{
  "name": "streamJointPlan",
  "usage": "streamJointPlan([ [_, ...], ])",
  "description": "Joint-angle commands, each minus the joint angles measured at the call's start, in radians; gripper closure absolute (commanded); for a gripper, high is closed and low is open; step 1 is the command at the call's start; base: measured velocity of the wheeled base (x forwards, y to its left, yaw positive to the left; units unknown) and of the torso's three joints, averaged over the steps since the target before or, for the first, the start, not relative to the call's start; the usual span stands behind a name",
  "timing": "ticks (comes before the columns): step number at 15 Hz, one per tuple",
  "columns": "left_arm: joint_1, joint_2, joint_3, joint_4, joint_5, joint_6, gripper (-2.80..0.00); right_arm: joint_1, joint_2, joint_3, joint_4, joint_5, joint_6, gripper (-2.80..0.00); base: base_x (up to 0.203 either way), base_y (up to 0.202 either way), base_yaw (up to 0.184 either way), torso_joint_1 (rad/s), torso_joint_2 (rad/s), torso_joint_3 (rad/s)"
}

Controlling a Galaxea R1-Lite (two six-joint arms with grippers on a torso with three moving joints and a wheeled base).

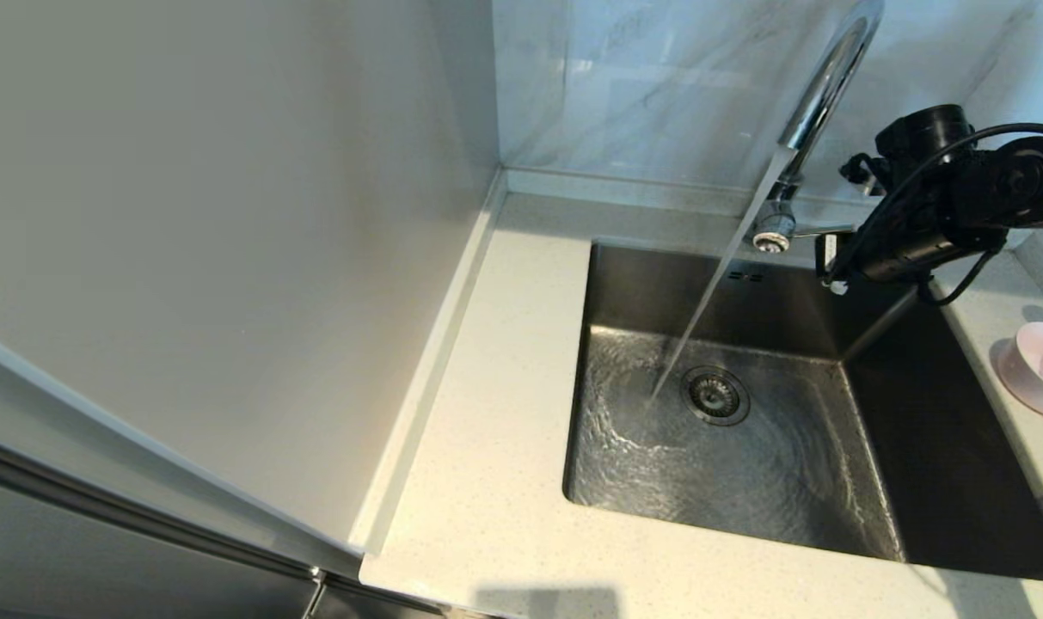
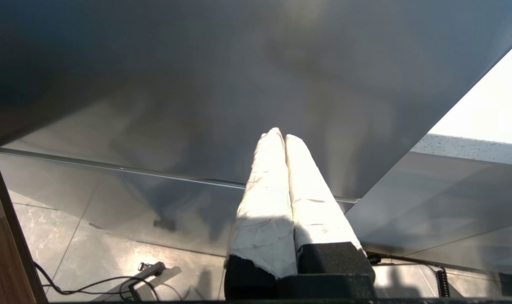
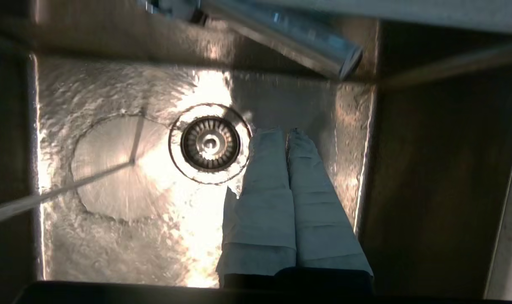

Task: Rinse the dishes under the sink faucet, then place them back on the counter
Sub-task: Turn off the faucet

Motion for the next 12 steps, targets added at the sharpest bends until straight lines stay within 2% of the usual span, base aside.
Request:
streamJointPlan([
  [1, 0.0, 0.0, 0.0, 0.0, 0.0, 0.0, 0.0, 0.001, 0.013, 0.0, -0.066, -0.003, 0.001, 0.0, 0.0, 0.0, 0.0, 0.0, 0.0, 0.0],
  [9, 0.0, 0.0, 0.0, 0.0, 0.0, 0.0, 0.0, 0.0, 0.027, 0.002, -0.377, -0.03, 0.006, 0.0, 0.0, 0.0, 0.0, 0.0, 0.0, 0.0],
  [12, 0.0, 0.0, 0.0, 0.0, 0.0, 0.0, 0.0, 0.001, 0.016, 0.007, -0.436, -0.114, 0.001, 0.0, 0.0, 0.0, 0.0, 0.0, 0.0, 0.0],
])
